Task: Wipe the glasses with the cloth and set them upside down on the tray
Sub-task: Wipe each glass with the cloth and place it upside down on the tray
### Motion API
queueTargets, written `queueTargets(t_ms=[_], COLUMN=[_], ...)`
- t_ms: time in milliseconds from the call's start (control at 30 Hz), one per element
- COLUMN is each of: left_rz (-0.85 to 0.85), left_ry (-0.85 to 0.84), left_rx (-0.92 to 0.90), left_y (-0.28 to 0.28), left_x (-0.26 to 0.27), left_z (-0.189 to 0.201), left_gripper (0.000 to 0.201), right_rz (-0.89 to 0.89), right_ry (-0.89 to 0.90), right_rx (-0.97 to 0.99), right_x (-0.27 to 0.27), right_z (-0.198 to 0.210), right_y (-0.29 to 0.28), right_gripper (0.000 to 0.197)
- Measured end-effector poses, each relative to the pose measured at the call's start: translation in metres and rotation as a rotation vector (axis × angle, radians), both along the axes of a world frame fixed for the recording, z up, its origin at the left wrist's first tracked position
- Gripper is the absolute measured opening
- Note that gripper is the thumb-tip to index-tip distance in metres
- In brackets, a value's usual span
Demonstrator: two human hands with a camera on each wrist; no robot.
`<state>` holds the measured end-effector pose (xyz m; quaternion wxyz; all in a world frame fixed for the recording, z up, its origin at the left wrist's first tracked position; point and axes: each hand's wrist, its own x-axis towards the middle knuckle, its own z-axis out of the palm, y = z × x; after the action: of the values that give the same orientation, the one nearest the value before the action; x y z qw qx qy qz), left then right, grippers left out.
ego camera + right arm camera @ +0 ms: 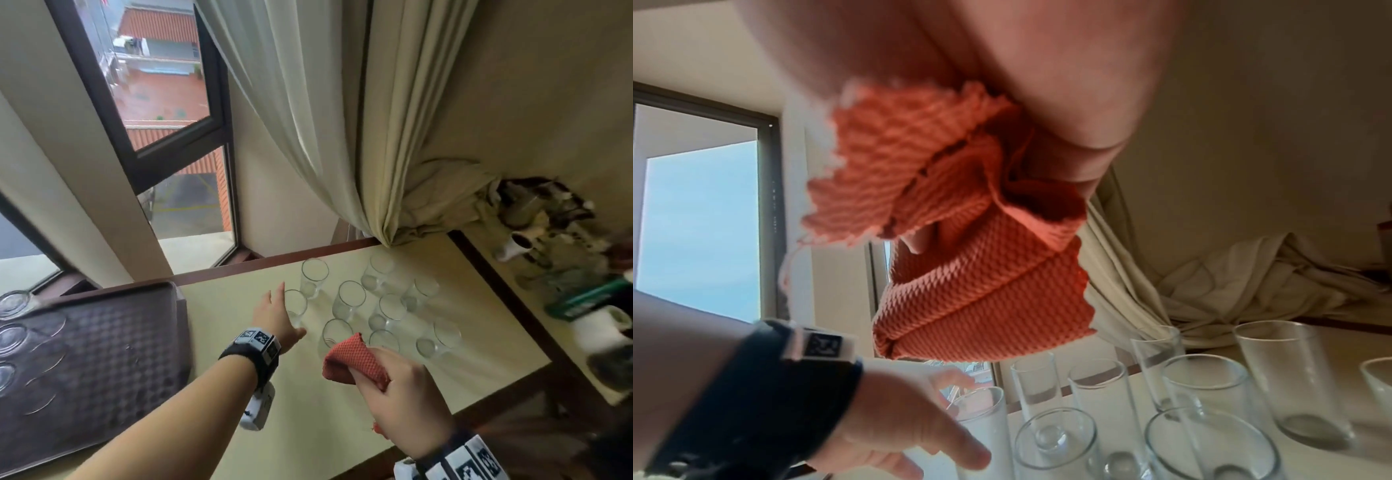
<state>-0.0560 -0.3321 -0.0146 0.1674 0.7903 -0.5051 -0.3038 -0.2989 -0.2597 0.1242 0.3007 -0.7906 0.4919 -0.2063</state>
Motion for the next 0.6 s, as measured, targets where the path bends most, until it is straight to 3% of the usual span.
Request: queueTargets(t_ms=[200, 333, 467, 533, 600], left_rz=[0.099, 0.229, 0.487, 0.597, 0.650], left_ry=[-0.010, 0.104, 0.421, 0.720, 0.989], left_rx=[0.009, -0.046, -0.235, -0.368, -0.463], left_y=[-0.018, -0.003, 0.031, 0.051, 0.073], left_x=[-0.015, -0.011, 0.003, 0.014, 0.027], left_z=[-0.007, 0.004, 0.034, 0.060, 0.092], left_gripper=[0.079, 0.079, 0.086, 0.087, 0.083], right_rz=[-0.005, -0.026, -0.066, -0.076, -0.083], right_ry=[-0.012, -0.004, -0.041, -0.078, -0.124], right_rx=[0.007, -0.020, 0.033, 0.026, 0.009], right_x=[-0.013, -0.015, -0.007, 0.003, 0.016], right_z=[0.007, 0.003, -0.001, 0.001, 0.006], right_y=[-0.006, -0.010, -0.013, -0.013, -0.013], right_gripper=[0.010, 0.007, 0.009, 0.019, 0.014])
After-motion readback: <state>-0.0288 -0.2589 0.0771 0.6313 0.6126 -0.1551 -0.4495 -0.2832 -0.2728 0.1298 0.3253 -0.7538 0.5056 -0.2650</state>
